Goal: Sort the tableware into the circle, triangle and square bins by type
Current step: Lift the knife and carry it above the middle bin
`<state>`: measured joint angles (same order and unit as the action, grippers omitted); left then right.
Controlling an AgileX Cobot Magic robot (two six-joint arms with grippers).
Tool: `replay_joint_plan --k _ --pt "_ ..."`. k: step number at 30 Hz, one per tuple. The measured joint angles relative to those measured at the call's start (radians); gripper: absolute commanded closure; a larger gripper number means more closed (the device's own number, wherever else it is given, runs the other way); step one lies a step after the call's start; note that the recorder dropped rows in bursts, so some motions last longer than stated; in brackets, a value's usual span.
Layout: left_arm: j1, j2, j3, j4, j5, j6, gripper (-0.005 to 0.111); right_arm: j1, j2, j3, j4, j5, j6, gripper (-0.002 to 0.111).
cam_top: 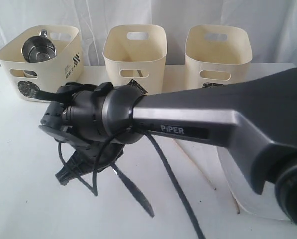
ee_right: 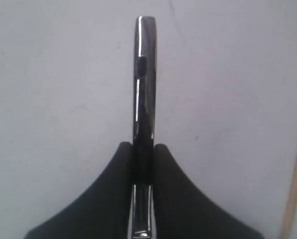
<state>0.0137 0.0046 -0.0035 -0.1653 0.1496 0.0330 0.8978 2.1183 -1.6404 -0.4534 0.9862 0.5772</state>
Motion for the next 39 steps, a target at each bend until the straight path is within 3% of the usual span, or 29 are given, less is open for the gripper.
replay_joint_plan --k 12,26,39 --pt "0.000 0.000 0.000 0.000 0.000 0.000 0.107 -0.112 -0.072 0.022 -0.246 0.021 -0.133 0.108" --pt "0.000 0.000 0.000 0.000 0.000 0.000 0.107 -0.290 -0.120 0.015 -0.716 -0.231 0.038 0.108" --pt "0.000 0.000 0.000 0.000 0.000 0.000 0.107 -0.357 0.013 -0.220 -0.785 -0.355 0.027 0.108"
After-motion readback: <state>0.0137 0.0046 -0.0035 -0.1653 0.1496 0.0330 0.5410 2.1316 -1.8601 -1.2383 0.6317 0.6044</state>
